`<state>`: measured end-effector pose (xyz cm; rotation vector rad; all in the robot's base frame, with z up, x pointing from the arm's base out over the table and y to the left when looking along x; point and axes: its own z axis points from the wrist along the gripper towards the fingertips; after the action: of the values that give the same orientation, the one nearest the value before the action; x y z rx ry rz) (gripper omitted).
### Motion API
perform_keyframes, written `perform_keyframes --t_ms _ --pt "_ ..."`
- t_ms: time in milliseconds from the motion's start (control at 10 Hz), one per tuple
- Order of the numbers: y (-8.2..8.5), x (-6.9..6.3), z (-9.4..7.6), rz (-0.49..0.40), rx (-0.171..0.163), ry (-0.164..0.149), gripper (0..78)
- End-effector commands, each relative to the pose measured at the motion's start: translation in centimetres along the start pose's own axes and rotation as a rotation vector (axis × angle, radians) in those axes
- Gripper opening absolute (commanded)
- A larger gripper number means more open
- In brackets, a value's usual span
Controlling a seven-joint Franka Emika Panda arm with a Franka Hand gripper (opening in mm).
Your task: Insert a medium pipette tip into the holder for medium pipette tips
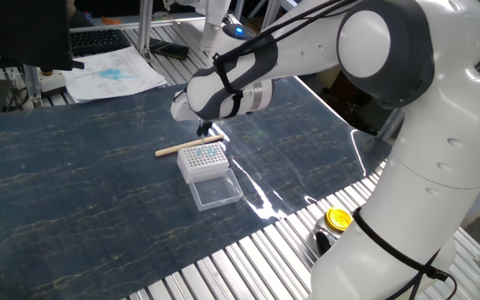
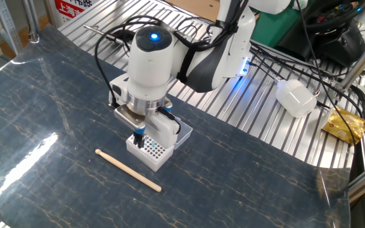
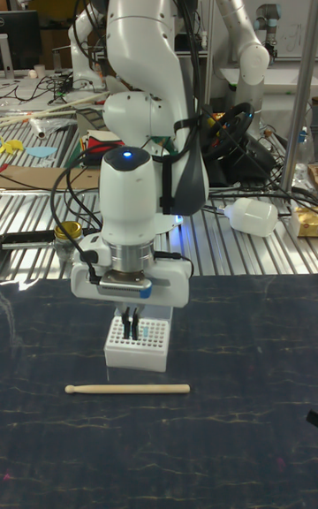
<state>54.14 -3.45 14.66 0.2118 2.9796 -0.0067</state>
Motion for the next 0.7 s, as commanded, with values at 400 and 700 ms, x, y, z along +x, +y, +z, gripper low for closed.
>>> perform_keyframes --t_ms 400,700 --pt "0.0 1.1 0.2 -0.012 -0.001 -0.009 1.2" --pt "0.1 1.7 0.4 -0.003 -0.002 -0.007 1.2"
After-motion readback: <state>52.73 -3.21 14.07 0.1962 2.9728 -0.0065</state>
